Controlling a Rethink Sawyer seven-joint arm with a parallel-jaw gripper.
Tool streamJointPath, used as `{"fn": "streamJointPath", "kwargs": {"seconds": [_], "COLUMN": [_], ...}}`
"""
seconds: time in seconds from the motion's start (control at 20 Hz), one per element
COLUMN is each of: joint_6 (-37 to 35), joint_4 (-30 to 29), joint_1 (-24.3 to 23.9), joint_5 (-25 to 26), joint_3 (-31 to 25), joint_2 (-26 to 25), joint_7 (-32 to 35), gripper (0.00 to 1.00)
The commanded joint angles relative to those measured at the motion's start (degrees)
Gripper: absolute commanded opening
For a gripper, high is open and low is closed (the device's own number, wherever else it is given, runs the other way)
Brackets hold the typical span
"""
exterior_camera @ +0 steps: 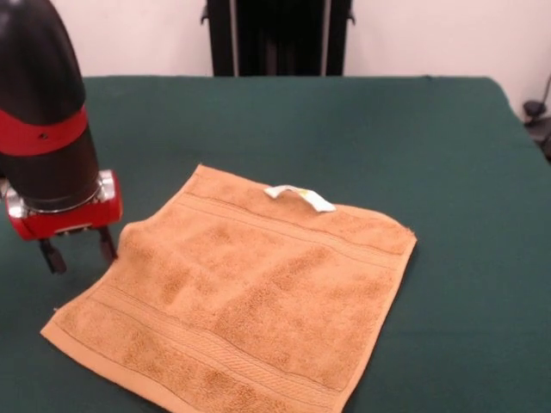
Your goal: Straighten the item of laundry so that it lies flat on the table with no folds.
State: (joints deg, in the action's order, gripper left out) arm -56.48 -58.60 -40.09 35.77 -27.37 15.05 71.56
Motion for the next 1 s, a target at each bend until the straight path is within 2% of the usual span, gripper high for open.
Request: {"fn": "streamJointPath", "kwargs": {"seconds": [0.05, 0.2, 0.35, 0.45, 0.6, 1.0], "joint_6": [9.94, 14.03, 15.12, 19.62, 20.55, 23.38], "joint_4": [-10.86, -10.74, -10.83, -15.80, -16.57, -9.66], "joint_1": [3.17, 3.69, 4.72, 3.89, 4.46, 6.56], "joint_5": [0.58, 1.46, 1.30, 2.33, 1.99, 4.98], "joint_3": [2.43, 3.56, 5.50, 7.35, 8.67, 11.27], "joint_2": [-1.91, -2.01, -1.24, 0.53, 1.05, -1.40], "joint_7": [8.44, 9.97, 11.21, 12.35, 12.33, 5.40], "gripper": [1.00, 1.00, 1.00, 1.00, 1.00, 1.00]}}
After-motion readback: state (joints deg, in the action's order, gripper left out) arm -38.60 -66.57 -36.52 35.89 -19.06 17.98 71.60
